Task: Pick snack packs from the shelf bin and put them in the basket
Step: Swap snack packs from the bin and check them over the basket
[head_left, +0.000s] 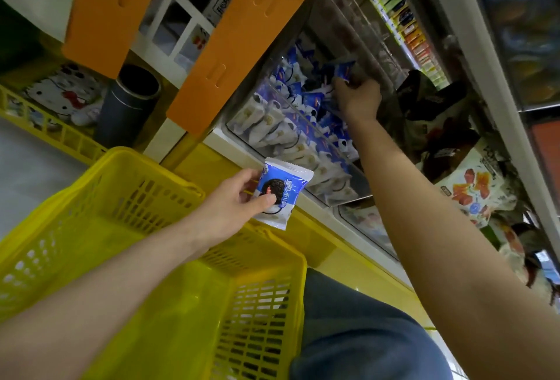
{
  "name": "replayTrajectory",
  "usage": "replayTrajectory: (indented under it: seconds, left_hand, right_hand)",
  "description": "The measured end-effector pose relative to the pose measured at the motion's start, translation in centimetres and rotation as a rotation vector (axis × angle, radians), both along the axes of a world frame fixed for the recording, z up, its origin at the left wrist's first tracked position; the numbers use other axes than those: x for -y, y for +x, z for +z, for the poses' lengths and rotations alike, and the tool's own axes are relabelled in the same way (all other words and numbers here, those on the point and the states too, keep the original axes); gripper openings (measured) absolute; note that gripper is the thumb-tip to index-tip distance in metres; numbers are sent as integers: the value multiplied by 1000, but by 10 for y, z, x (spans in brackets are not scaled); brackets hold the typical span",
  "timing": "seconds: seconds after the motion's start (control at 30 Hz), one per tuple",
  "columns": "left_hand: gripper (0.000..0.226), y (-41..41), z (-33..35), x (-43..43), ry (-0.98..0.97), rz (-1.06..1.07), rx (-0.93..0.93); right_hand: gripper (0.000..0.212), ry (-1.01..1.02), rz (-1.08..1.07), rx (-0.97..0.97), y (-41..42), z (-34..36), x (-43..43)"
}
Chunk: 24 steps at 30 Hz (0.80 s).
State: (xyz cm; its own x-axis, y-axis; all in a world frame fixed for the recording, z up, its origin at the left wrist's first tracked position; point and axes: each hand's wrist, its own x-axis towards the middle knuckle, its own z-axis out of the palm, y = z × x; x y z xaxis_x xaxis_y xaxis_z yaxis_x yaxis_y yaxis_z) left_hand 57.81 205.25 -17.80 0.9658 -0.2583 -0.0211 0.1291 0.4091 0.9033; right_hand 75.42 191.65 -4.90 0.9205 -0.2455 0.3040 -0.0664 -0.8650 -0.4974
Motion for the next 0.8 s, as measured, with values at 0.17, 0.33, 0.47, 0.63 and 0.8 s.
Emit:
replayTrajectory:
  seconds: [0.17,0.33,0.47,0.63,0.8]
  left_hand:
    - [23,-11,-8,12,53,-58,2]
    - [17,-23,-15,26,-5,-68,-134]
    - [25,-35,-22,37,24,-104,-219]
    - [16,-50,-29,56,73,-149,-256]
    - [37,-64,-37,59,-106,-361,-343]
  right_hand:
    - [26,43,11,221,-58,20,10]
    - [18,332,110,128,-149,17,17]
    - [20,476,171,-86,-217,-13,27]
    - [30,732,-11,-448,-278,-62,36]
    - [34,804,-161,-510,-300,-82,38]
